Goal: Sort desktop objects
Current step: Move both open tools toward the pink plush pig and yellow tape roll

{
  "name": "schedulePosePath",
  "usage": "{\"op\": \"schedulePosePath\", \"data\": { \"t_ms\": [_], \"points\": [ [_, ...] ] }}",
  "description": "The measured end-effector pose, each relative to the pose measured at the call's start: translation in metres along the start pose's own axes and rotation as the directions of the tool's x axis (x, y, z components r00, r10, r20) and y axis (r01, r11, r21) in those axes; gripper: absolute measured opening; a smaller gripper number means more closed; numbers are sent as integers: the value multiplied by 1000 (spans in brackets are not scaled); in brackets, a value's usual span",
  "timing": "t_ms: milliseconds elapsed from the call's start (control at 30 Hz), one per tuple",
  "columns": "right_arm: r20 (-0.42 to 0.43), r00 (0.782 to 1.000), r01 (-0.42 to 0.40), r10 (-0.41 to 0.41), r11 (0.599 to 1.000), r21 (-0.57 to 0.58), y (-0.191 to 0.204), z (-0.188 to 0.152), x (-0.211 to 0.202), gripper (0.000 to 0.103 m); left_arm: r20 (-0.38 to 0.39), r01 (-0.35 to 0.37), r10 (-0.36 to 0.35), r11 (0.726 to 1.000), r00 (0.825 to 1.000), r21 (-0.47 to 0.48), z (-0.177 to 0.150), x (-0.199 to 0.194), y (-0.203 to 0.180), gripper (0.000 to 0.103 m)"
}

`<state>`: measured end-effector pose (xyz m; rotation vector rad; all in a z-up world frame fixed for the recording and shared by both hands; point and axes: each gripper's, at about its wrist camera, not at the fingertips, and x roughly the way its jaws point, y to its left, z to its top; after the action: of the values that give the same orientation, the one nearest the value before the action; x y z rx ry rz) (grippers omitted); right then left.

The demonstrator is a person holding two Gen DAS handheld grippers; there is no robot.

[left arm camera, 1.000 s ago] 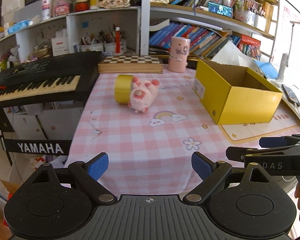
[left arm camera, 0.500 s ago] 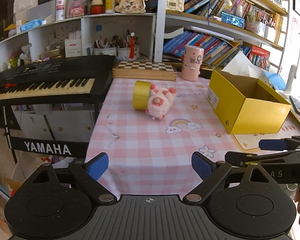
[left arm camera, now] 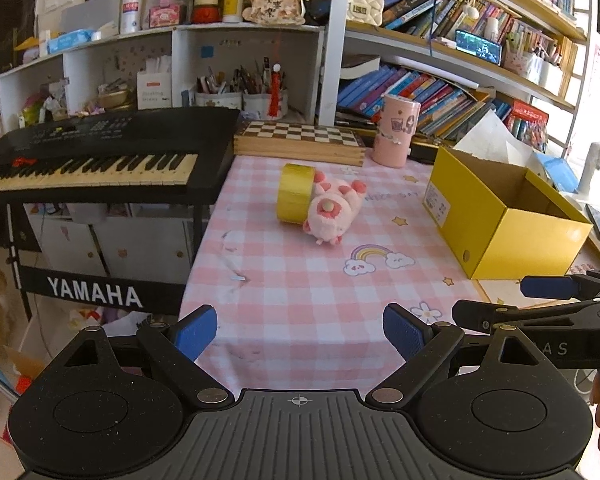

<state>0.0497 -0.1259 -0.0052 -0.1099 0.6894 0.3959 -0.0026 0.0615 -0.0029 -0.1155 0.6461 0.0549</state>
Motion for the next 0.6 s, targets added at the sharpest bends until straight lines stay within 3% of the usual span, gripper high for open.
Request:
{"op": "schedulePosePath", "data": {
  "t_ms": [600],
  "points": [
    [-55, 995, -82, 78, 994, -70, -7, 57, 86, 90, -34, -71, 68, 993, 997, -91, 47, 70, 17, 92]
  ]
}}
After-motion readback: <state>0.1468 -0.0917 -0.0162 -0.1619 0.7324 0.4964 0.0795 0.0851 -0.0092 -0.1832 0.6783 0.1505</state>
